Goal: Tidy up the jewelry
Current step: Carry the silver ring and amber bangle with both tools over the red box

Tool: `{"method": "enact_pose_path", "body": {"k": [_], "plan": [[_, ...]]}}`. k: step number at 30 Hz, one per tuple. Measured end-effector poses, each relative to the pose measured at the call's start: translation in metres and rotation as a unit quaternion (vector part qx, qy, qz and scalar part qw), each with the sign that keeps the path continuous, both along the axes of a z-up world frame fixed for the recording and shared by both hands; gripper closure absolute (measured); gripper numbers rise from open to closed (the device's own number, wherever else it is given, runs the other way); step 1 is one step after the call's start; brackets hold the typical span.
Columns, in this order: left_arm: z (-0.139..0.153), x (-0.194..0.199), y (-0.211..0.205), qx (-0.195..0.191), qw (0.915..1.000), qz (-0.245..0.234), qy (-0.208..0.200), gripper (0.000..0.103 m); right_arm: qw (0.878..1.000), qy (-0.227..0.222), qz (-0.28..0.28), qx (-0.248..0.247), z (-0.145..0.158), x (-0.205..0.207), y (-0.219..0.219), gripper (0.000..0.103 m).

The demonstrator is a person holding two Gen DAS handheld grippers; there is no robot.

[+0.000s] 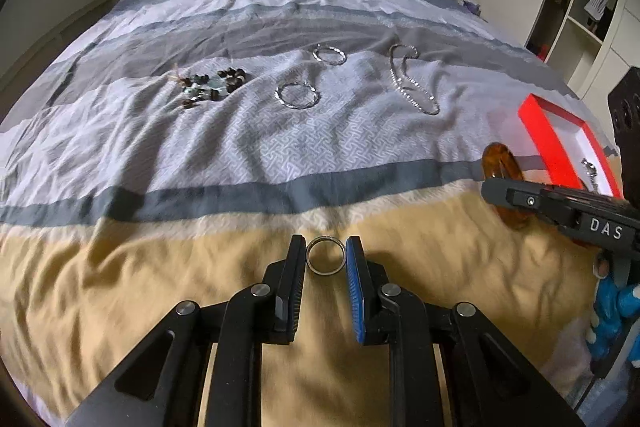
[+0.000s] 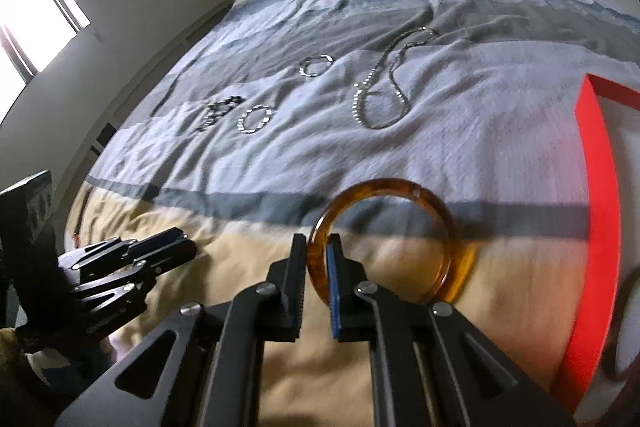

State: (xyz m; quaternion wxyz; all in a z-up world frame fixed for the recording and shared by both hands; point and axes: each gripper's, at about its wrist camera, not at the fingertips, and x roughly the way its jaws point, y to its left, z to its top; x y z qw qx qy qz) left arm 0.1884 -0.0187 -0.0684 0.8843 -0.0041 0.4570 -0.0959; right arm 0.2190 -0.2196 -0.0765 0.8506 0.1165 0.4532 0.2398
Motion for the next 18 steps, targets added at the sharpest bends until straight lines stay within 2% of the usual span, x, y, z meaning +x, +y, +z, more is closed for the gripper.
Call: {"method": "enact_pose_path", "body": {"k": [10,18], "plan": [[0.045,-0.057,0.004,0.001,0.9996,0.005,-0.029,0.083,0.999,-0.028,-0.006,0.021,0.048,-0.070,-0.008,0.094],[0.078,-0.097,-0.016,0.001,0.9985,-0.010,-0.054,0.083,0.998,-0.060,-0.021,0.029,0.080,-0.120,-0.032,0.094]]}}
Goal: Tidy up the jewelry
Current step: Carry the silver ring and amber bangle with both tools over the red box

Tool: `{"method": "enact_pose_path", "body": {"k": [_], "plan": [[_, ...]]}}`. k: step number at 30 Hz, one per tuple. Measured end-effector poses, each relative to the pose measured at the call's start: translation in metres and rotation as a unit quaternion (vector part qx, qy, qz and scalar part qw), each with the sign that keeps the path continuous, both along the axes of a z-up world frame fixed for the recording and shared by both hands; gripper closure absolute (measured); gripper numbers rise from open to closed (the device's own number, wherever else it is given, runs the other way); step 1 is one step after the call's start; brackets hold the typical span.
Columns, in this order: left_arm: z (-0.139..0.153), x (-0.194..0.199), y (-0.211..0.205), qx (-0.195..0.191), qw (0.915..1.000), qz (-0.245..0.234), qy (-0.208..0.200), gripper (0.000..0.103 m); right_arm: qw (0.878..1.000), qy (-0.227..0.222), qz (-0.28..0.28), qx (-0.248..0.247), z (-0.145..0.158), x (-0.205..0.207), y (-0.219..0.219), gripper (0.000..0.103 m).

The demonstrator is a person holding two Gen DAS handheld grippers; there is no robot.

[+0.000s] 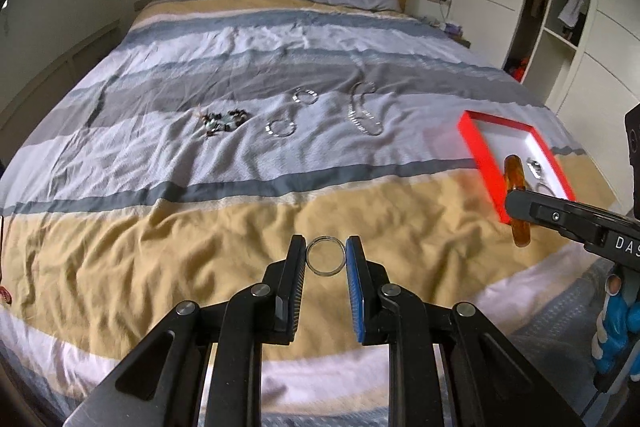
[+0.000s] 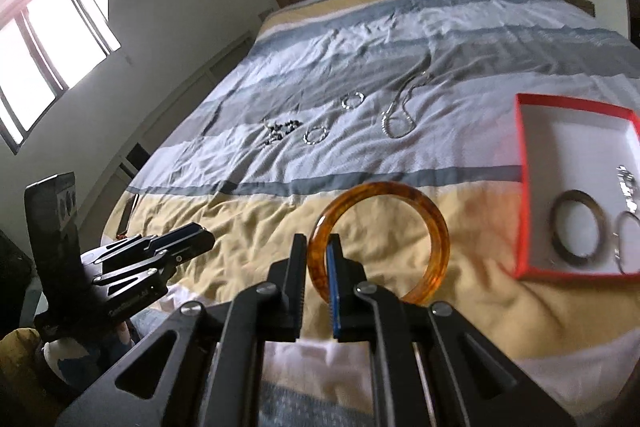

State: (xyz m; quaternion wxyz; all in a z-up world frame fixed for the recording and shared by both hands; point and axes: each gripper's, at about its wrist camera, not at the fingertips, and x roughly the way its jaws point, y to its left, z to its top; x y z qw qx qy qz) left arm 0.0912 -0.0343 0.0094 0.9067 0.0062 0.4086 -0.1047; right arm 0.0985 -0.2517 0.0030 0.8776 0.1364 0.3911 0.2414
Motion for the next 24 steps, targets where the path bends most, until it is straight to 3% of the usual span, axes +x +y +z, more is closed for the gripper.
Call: {"method": "enact_pose_path", "body": {"k": [15,24], "plan": [[0.026,-0.024,-0.106,0.024,0.9954,-0.093,-0.011,0.083,0.996,-0.020,-0.089,0.016,0.011,-0.037,-0.105,0.094],[0.018,0.003,-0.186,0.022,0.9871,-0.158,0.004,0.083,0.990,-0.015,-0.136,-0.011,0.008,-0.010,-0.179,0.094]]}}
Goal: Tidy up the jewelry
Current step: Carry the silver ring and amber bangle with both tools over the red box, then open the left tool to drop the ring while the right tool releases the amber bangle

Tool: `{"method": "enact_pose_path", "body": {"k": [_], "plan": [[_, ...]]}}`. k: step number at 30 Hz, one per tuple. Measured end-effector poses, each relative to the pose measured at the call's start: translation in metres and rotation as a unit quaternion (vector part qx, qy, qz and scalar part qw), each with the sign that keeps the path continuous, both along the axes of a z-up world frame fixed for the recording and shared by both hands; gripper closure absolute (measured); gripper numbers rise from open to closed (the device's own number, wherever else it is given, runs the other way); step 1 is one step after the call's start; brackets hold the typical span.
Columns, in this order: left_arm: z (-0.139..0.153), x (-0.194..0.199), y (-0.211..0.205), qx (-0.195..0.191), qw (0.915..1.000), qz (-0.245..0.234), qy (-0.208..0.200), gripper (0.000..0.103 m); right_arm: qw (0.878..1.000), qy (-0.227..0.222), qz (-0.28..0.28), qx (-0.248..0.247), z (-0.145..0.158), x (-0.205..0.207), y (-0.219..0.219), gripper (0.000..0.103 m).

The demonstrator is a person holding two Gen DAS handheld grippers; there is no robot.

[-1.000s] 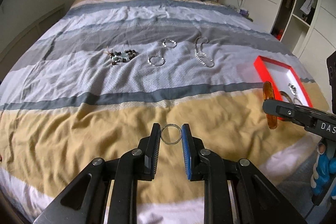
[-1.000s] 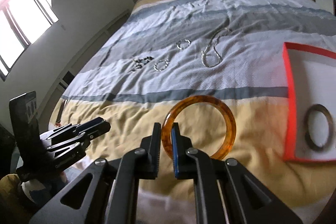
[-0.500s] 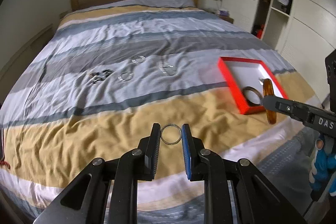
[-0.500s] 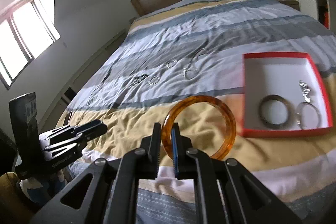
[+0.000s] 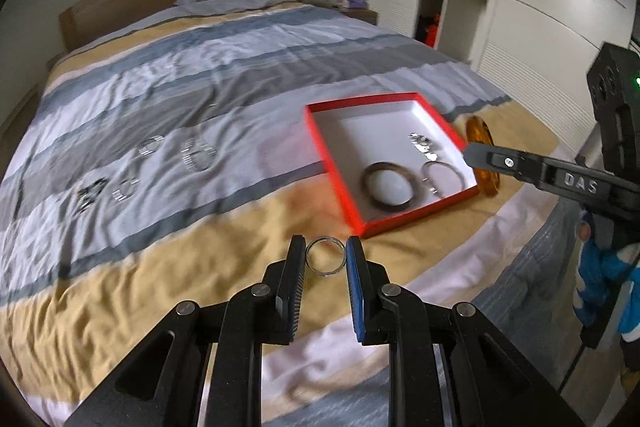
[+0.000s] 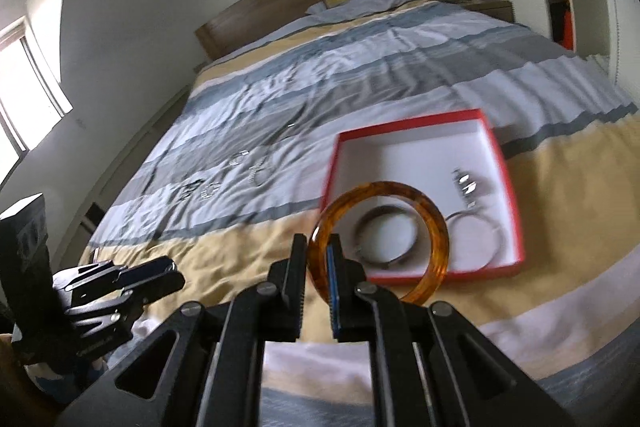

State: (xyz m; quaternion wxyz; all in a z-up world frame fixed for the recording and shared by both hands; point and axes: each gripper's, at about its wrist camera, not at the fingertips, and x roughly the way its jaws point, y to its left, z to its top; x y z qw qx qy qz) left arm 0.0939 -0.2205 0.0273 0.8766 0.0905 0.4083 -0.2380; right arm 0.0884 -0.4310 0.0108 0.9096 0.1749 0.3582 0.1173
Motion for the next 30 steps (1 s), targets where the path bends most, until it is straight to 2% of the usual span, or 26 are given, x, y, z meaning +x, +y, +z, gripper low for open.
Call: {"method": "enact_pose_path", "body": {"k": [6,14,23,30], "plan": [[-0.015,0.043,-0.056,-0.001,0.9995,-0.030,0.013,0.083,1.000,0.013,-0.022,-0.012,-0.013,0.050,-0.037,0.094],[-0.045,0.109,-0.101,0.009,0.9994,-0.027,0.021,0.083,0.999,0.035,-0.030,-0.025,-0.039,0.124,-0.054,0.094],[-0.078,0.155,-0.123,0.020,0.9991,-0.018,0.034,0.083,0.997,0.072,-0.023,-0.023,-0.074,0.177,-0.053,0.094],[-0.100,0.171,-0.125,0.023,0.9986,-0.006,0.048,0.083,0.996,0.087,-0.009,-0.020,-0.088,0.189,-0.046,0.093]]}}
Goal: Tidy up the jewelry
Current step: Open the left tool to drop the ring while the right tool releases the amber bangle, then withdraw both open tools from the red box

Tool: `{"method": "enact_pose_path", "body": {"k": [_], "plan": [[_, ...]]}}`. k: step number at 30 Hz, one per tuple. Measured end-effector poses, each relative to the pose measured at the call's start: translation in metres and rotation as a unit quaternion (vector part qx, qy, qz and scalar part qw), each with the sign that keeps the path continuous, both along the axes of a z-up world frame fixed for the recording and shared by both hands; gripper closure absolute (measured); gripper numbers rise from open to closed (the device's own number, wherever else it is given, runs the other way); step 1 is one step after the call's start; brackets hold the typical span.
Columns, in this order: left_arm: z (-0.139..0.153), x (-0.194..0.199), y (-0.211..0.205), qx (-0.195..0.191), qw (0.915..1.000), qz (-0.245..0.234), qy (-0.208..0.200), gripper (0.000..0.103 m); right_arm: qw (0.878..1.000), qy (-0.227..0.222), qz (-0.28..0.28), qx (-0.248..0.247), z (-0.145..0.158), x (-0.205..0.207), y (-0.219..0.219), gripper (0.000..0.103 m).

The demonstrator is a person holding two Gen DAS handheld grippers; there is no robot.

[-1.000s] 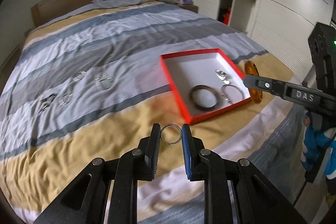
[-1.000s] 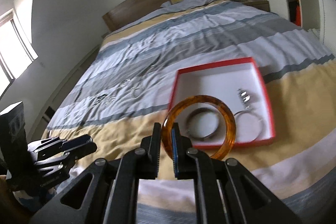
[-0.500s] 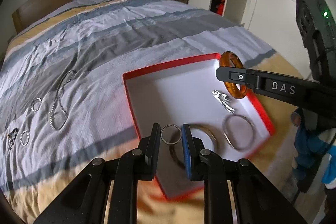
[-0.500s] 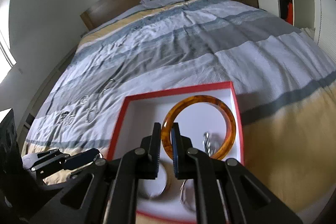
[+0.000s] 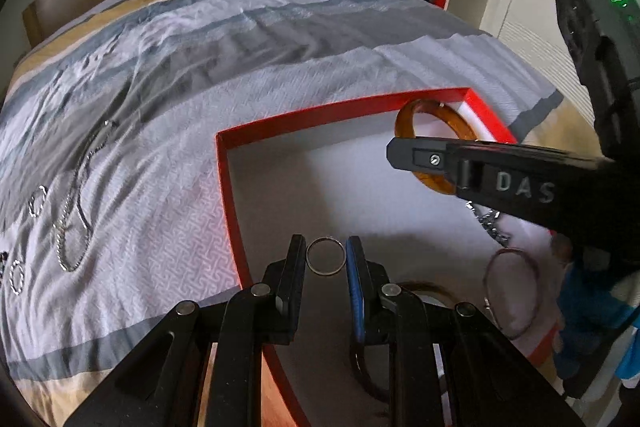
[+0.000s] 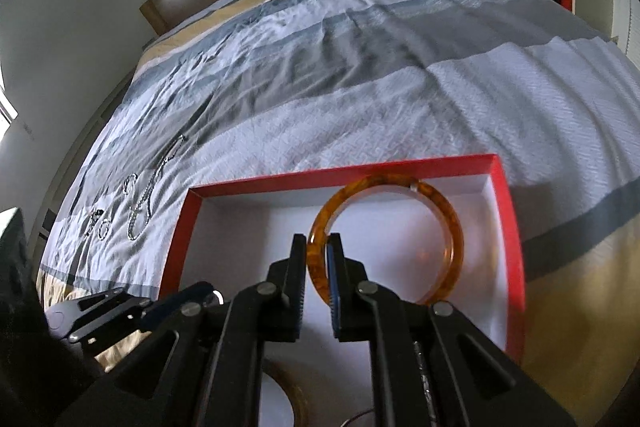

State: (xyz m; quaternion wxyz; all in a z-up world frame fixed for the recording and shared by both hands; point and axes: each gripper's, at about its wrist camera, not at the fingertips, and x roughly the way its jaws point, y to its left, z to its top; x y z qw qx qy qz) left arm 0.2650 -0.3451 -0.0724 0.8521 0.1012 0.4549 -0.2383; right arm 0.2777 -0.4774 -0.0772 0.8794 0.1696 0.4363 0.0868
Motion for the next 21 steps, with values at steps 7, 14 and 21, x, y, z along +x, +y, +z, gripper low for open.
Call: {"method": "enact_pose_path", "body": {"k": [7,14,21], "plan": [[-0.007,-0.003,-0.004,0.000,1.0000,-0.005,0.002,0.081,1.000,0.021,-0.010,0.012,-0.007,0.003,-0.004,0.092],[-0.003,-0.006,-0.003,-0.008,0.9998,-0.007,0.014,0.069,0.999,0.024,-0.029,0.012,-0.002,-0.002,-0.014,0.076],[0.022,-0.017,0.005,-0.016,0.9999,0.004,0.004,0.055,0.999,0.003,-0.048,0.005,0.027,-0.029,-0.026,0.075]]}}
